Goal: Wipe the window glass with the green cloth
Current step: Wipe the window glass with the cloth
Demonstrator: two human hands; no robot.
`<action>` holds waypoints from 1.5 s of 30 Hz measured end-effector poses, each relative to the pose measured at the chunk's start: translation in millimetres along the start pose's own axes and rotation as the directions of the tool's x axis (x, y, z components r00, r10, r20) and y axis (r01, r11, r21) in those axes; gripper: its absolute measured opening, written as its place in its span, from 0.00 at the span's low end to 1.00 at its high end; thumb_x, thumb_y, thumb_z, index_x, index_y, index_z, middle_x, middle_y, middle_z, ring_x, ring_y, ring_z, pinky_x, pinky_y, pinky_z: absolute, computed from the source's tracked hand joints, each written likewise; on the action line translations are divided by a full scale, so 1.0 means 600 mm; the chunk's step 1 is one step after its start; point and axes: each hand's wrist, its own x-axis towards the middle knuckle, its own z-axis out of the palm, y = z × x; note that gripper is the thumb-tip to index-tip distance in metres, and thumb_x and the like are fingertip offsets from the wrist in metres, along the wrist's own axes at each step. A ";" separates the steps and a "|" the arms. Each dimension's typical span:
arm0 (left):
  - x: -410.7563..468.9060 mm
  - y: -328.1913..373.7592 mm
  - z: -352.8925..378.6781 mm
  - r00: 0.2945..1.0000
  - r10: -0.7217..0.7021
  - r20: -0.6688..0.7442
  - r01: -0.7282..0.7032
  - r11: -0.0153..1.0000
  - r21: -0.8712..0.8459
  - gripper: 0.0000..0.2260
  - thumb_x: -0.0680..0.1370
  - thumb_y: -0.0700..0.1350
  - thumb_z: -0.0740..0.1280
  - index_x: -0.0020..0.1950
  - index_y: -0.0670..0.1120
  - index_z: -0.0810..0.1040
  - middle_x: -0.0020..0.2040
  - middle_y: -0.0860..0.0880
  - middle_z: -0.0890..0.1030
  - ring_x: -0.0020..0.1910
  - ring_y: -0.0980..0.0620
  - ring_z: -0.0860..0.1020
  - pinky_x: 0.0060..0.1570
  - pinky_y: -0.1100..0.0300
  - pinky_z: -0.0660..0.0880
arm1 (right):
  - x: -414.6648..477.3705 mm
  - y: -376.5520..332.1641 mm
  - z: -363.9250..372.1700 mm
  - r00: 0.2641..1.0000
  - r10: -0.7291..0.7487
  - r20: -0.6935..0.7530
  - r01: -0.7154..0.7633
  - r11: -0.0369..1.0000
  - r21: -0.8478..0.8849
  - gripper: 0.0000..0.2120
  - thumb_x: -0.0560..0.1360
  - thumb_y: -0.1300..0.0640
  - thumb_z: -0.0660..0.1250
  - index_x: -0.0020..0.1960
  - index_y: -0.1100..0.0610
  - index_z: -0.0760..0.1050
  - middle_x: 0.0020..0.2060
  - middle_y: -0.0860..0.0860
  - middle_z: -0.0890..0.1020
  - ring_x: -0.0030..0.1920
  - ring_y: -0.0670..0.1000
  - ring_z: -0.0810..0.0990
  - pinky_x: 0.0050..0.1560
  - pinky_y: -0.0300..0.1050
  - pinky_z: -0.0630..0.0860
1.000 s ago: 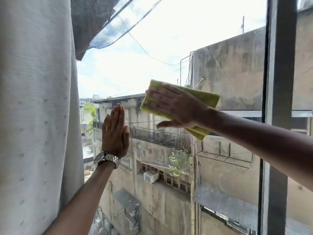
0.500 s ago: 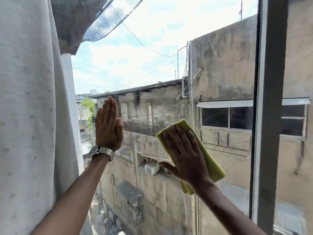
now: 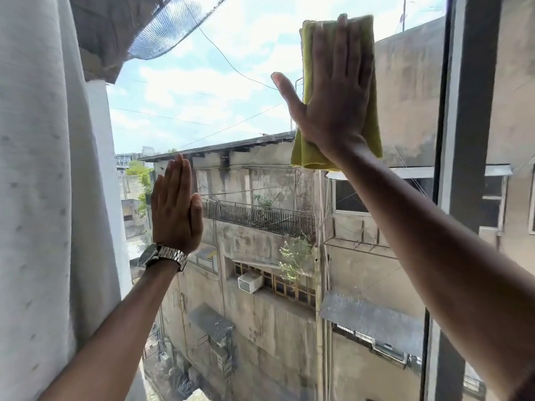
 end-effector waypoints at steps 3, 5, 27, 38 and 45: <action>0.000 -0.006 0.002 1.000 0.005 -0.006 -0.005 1.000 0.009 0.26 0.82 0.46 0.50 0.80 0.39 0.57 0.81 0.41 0.58 0.82 0.45 0.57 0.78 0.40 0.59 | -0.037 -0.030 0.007 1.000 0.015 -0.022 -0.015 1.000 0.010 0.46 0.77 0.23 0.46 0.82 0.55 0.58 0.81 0.59 0.60 0.82 0.59 0.57 0.82 0.59 0.53; 0.000 -0.006 0.002 1.000 0.005 -0.009 -0.005 1.000 0.011 0.26 0.82 0.46 0.51 0.80 0.38 0.57 0.81 0.42 0.58 0.82 0.45 0.57 0.78 0.40 0.60 | -0.113 -0.044 0.012 0.991 -0.127 0.046 0.126 0.992 0.012 0.47 0.76 0.23 0.47 0.82 0.56 0.57 0.81 0.60 0.59 0.82 0.60 0.55 0.81 0.61 0.54; 0.002 0.009 -0.005 1.000 0.008 -0.006 -0.008 1.000 -0.001 0.26 0.81 0.45 0.52 0.78 0.36 0.59 0.80 0.39 0.60 0.81 0.41 0.59 0.77 0.38 0.61 | -0.114 0.016 -0.004 0.999 0.039 -0.018 -0.039 0.998 -0.058 0.39 0.82 0.30 0.44 0.82 0.58 0.55 0.81 0.61 0.59 0.81 0.62 0.56 0.80 0.63 0.57; 0.005 0.001 -0.003 0.999 -0.035 0.032 0.034 0.999 0.021 0.28 0.82 0.46 0.51 0.80 0.37 0.53 0.82 0.37 0.56 0.82 0.43 0.54 0.82 0.48 0.52 | -0.199 -0.068 0.023 0.889 -0.429 0.158 0.419 0.903 0.095 0.34 0.85 0.38 0.47 0.83 0.58 0.51 0.82 0.60 0.55 0.82 0.61 0.52 0.82 0.61 0.53; 0.008 0.004 -0.008 1.000 -0.020 0.020 0.020 1.000 0.017 0.28 0.81 0.47 0.51 0.80 0.38 0.54 0.82 0.38 0.56 0.82 0.43 0.55 0.82 0.48 0.53 | -0.341 0.091 -0.034 0.840 -0.469 0.273 0.485 0.874 0.010 0.38 0.82 0.32 0.49 0.82 0.57 0.54 0.81 0.60 0.57 0.82 0.61 0.55 0.81 0.62 0.56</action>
